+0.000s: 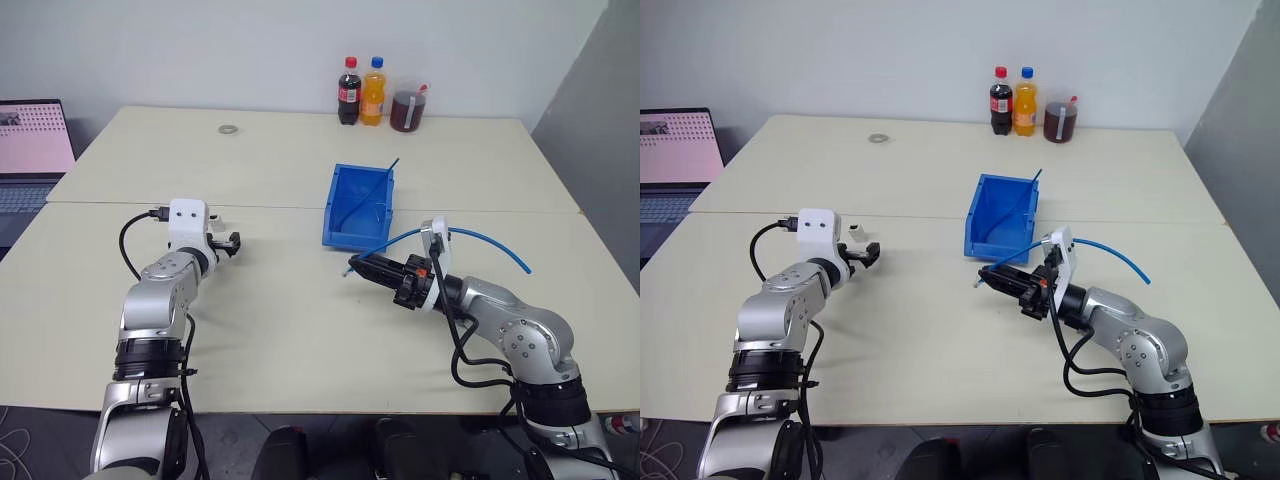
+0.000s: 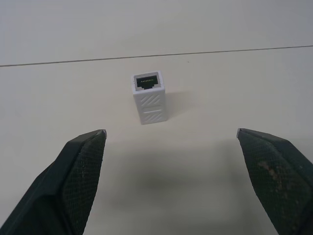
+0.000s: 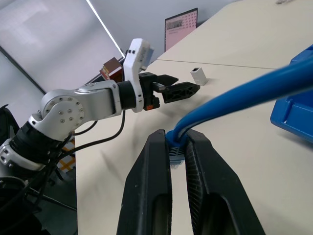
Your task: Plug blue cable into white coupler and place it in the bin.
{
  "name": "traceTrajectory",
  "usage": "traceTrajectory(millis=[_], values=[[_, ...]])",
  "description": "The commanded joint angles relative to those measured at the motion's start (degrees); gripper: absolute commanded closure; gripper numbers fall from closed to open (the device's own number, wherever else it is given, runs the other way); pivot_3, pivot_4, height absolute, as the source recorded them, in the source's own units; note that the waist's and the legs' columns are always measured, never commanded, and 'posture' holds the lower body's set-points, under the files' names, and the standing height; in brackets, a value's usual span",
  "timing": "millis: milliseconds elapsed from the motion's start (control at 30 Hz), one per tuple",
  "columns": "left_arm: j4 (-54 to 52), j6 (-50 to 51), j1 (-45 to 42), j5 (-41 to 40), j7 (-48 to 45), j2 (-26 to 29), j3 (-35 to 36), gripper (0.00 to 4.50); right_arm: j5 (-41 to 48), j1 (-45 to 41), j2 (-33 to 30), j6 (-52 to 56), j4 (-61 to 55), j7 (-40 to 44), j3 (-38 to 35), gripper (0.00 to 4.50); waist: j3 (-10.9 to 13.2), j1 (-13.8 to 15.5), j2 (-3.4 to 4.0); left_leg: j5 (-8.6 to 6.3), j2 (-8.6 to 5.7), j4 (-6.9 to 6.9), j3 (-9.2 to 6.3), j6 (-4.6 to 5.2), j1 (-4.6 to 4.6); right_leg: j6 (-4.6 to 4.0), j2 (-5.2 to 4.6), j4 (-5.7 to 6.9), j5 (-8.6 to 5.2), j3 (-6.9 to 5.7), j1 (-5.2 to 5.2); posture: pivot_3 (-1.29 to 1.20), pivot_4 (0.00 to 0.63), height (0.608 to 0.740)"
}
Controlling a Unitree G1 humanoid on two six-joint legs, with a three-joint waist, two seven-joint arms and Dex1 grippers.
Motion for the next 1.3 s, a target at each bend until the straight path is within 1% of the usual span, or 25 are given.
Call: traceTrajectory(millis=[33, 200, 367, 433, 500, 533, 567, 667, 700, 767, 900, 933, 967, 1000, 1167, 1300], values=[[3.8, -1.4, -3.6, 1.5, 1.1, 0.2, 0.8, 0.0, 0.1, -0.9, 0.4, -1.1, -1.7, 0.2, -0.7, 4.39, 0.0, 0.0, 0.0, 0.0, 0.01, 0.0, -0.01, 0.0, 0.0, 0.0, 0.0, 0.0, 0.0, -0.01, 0.0, 0.0, 0.15, 0.74], [10.3, -4.1, -7.4, 2.3, 0.2, 0.3, 0.0, 0.0, 0.1, -0.6, 0.8, -0.9, -2.5, -0.2, -0.8, 4.39, 0.0, 0.0, 0.0, 0.0, -0.01, 0.0, -0.01, -0.01, 0.0, -0.05, 0.0, 0.01, 0.03, -0.05, 0.0, 0.0, 0.15, 0.74], [17.7, -8.6, -11.3, 2.4, 0.0, -0.4, 0.6, 0.0, 0.3, -0.4, 0.9, -0.6, -2.9, -0.4, -1.0, 4.39, 0.0, 0.1, -0.01, 0.0, -0.02, 0.01, -0.02, -0.01, -0.02, -0.07, -0.01, 0.0, 0.04, -0.09, 0.0, 0.0, 0.15, 0.74], [19.8, -9.9, -12.2, 2.5, -0.2, -0.6, 0.6, 0.35, 0.3, -0.4, 0.9, -0.6, -3.0, -0.4, -1.0, 4.39, 0.0, 0.1, -0.01, 0.0, -0.02, 0.0, -0.01, -0.01, -0.02, -0.16, -0.01, 0.0, 0.1, -0.1, 0.0, 0.0, 0.15, 0.74], [21.4, -11.0, -12.9, 2.7, 0.2, -1.1, 0.4, 0.57, 0.2, -0.4, 0.8, -0.5, -3.0, -0.4, -1.0, 4.39, 0.0, 0.0, -0.01, 0.0, -0.02, 0.0, -0.01, -0.01, -0.02, -0.16, -0.01, -0.01, 0.1, -0.1, 0.0, 0.0, 0.15, 0.74], [22.2, -11.4, -13.2, 2.6, 0.4, -1.4, 0.5, 0.88, 0.2, -0.4, 0.8, -0.5, -3.0, -0.4, -1.0, 4.39, 0.0, 0.0, -0.01, -0.01, -0.02, 0.0, -0.01, -0.01, -0.02, -0.16, -0.01, 0.0, 0.1, -0.1, 0.0, 0.0, 0.15, 0.74], [22.9, -12.1, -13.5, 2.8, 0.8, -1.6, 0.6, 1.07, 0.2, -0.4, 0.8, -0.5, -3.0, -0.4, -1.0, 4.39, 0.0, 0.0, -0.01, -0.01, -0.02, 0.0, -0.01, -0.01, -0.02, -0.16, -0.01, -0.01, 0.1, -0.1, 0.0, 0.0, 0.15, 0.74], [24.9, -13.9, -14.2, 3.0, 2.0, -1.8, 1.0, 1.82, 0.1, -0.4, 0.8, -0.5, -3.0, -0.5, -1.1, 4.39, 0.0, 0.0, -0.01, -0.01, -0.01, 0.0, -0.01, -0.02, -0.02, -0.16, -0.01, 0.0, 0.1, -0.1, 0.0, 0.0, 0.15, 0.74], [25.5, -14.4, -14.4, 3.0, 2.2, -1.8, 1.0, 1.88, 0.2, -0.3, 0.8, -0.5, -3.1, -0.6, -1.1, 4.39, 0.0, 0.0, -0.01, -0.01, -0.01, 0.0, -0.02, -0.02, -0.03, -0.16, -0.01, 0.0, 0.1, -0.11, -0.01, 0.0, 0.15, 0.74], [26.6, -15.6, -14.7, 3.2, 2.8, -1.8, 1.0, 2.48, 0.2, -0.1, 0.9, -0.4, -3.2, -0.8, -1.2, 4.39, 0.0, 0.0, -0.01, -0.01, -0.01, 0.0, -0.03, -0.02, -0.03, -0.16, -0.01, 0.0, 0.1, -0.13, -0.01, 0.0, 0.15, 0.74], [28.3, -17.7, -15.0, 3.5, 3.6, -1.7, 1.1, 3.18, 0.3, 0.1, 1.0, -0.4, -3.5, -1.1, -1.2, 4.39, 0.0, 0.0, -0.01, -0.01, -0.02, 0.0, -0.02, -0.03, -0.04, -0.16, -0.01, 0.0, 0.1, -0.13, -0.01, 0.0, 0.15, 0.74], [28.6, -18.1, -15.0, 3.7, 3.7, -1.7, 1.1, 3.46, 0.3, 0.1, 1.0, -0.4, -3.5, -1.2, -1.2, 4.39, 0.0, 0.0, -0.01, -0.01, -0.02, 0.0, -0.02, -0.03, -0.04, -0.16, -0.01, 0.0, 0.1, -0.13, -0.01, 0.0, 0.15, 0.74], [28.8, -18.4, -15.0, 3.8, 3.7, -1.7, 1.0, 3.65, 0.3, 0.2, 1.0, -0.4, -3.6, -1.3, -1.2, 4.39, 0.0, 0.0, -0.01, -0.01, -0.02, 0.0, -0.02, -0.03, -0.04, -0.16, -0.01, 0.0, 0.1, -0.13, -0.01, 0.0, 0.15, 0.74], [29.0, -18.7, -14.8, 3.8, 3.7, -1.7, 0.9, 3.72, 0.3, 0.2, 1.0, -0.4, -3.6, -1.4, -1.2, 4.39, 0.0, 0.0, -0.01, -0.01, -0.01, 0.0, -0.02, -0.03, -0.04, -0.16, -0.01, 0.0, 0.1, -0.13, -0.01, 0.0, 0.15, 0.74], [27.0, -20.2, -12.6, 4.0, 1.6, -1.5, 0.1, 3.72, 0.1, 0.4, 1.0, -0.5, -3.8, -1.6, -1.1, 4.39, 0.0, 0.0, -0.01, -0.02, -0.02, 0.0, -0.02, -0.04, -0.04, -0.16, -0.01, 0.0, 0.1, -0.14, -0.01, 0.0, 0.15, 0.74], [17.4, -19.7, -6.8, 3.5, -8.3, 0.9, -3.0, 3.72, 0.1, 1.1, 0.4, -0.4, -4.6, -1.6, -1.3, 4.39, 0.0, -0.1, -0.01, -0.02, 0.0, -0.01, 0.02, -0.06, -0.03, -0.23, -0.01, 0.01, 0.15, -0.11, -0.02, 0.0, 0.15, 0.74]])
